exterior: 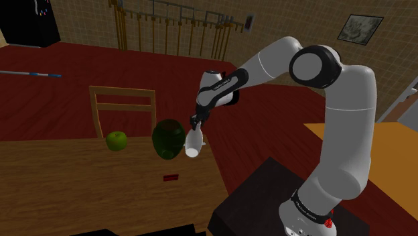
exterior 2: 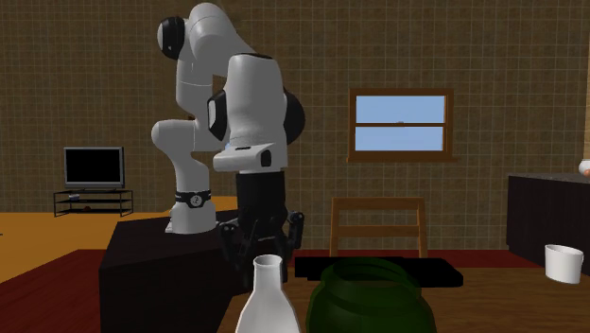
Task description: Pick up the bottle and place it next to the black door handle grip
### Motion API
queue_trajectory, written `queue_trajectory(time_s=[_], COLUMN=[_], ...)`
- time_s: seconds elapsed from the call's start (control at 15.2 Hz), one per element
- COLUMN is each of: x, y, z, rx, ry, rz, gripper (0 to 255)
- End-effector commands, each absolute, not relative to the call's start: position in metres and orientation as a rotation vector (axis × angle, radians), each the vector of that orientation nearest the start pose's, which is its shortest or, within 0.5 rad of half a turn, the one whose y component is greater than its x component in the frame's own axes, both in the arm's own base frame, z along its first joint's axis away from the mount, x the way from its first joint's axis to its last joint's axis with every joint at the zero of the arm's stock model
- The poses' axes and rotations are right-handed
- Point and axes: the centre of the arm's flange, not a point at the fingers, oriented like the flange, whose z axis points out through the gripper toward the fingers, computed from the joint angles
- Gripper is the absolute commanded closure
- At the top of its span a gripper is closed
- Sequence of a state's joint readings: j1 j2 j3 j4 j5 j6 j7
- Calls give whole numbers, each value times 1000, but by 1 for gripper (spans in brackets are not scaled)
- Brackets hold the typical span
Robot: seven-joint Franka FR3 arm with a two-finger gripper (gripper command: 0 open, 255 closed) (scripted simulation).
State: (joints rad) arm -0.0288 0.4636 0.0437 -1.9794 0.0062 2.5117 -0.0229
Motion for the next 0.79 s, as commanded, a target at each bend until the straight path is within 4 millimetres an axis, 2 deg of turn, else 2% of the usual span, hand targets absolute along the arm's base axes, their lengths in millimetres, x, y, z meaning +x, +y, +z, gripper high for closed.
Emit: queue_trajectory(time_s=[0.0, 0.73], x=[620, 620], y=[8, 8], z=[246, 304], rx=[-3116, -3116], ry=[-43, -43], rz=[-108, -108], gripper=[255, 255])
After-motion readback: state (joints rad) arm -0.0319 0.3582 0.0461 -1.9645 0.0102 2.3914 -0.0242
